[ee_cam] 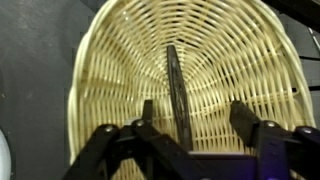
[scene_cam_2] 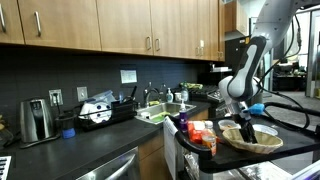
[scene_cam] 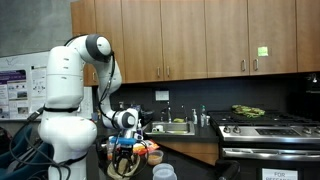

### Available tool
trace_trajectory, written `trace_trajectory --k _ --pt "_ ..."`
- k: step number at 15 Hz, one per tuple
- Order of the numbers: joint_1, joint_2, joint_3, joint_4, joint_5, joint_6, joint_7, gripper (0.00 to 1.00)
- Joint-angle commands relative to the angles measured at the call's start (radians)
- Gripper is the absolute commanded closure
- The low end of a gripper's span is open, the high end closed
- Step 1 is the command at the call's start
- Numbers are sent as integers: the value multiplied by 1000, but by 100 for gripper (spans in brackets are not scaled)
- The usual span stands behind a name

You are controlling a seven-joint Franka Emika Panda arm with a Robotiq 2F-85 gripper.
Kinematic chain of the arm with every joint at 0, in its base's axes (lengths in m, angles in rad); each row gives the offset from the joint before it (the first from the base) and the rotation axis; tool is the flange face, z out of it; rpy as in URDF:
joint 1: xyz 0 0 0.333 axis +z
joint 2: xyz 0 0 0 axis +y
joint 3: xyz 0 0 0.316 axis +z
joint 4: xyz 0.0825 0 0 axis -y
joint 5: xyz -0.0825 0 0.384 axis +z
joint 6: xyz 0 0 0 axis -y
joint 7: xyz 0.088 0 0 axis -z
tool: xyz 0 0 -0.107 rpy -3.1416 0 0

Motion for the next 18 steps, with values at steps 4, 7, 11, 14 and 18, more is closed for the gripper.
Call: trace_trajectory --k 4,7,11,14,18 --pt "-5 -2 5 -16 -54 25 54 76" --pt "-6 -15 5 -27 -58 23 61 97" --pt "-4 -21 10 -17 -40 6 54 96" --pt "-5 -52 10 -13 -28 -27 42 96" --pt "-6 -84 8 -14 -6 -63 16 96"
